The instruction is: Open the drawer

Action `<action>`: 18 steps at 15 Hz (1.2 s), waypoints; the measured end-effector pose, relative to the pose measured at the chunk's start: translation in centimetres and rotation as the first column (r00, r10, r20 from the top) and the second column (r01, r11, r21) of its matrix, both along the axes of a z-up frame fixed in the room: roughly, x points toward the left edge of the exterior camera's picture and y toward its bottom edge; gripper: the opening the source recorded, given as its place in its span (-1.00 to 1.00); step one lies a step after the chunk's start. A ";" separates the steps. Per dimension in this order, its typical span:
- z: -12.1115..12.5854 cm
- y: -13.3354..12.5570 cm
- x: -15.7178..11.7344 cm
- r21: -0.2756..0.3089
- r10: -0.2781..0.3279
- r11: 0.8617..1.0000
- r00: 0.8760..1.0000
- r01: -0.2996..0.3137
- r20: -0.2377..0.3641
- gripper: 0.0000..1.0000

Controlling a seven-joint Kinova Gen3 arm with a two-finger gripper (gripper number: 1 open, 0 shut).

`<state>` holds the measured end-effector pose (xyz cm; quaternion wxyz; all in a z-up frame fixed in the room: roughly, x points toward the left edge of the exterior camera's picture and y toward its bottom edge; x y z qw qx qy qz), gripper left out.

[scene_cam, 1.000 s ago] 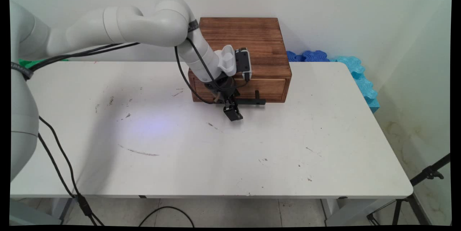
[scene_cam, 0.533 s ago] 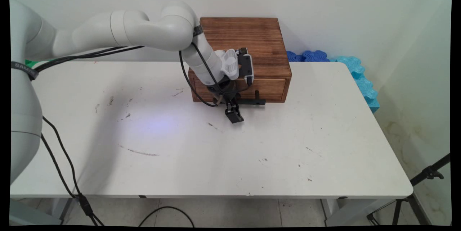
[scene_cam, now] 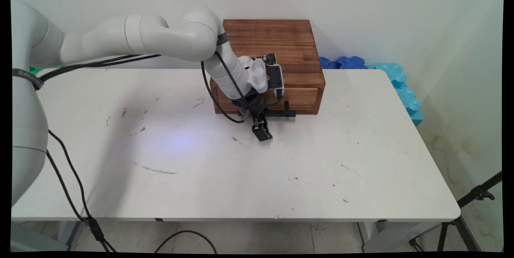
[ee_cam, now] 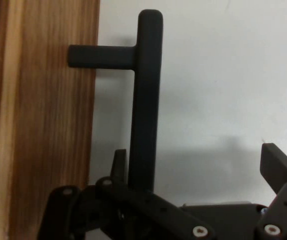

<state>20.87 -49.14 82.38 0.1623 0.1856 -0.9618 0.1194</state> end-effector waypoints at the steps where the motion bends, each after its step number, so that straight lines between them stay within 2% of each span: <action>1: 0.0 0.1 0.0 0.001 0.002 1.000 1.000 -0.002 -0.001 1.00; 8: -0.3 2.3 -0.4 0.019 0.012 1.000 1.000 -0.011 -0.016 1.00; 18: 0.2 7.4 -1.6 0.038 0.001 0.999 0.998 0.001 -0.062 1.00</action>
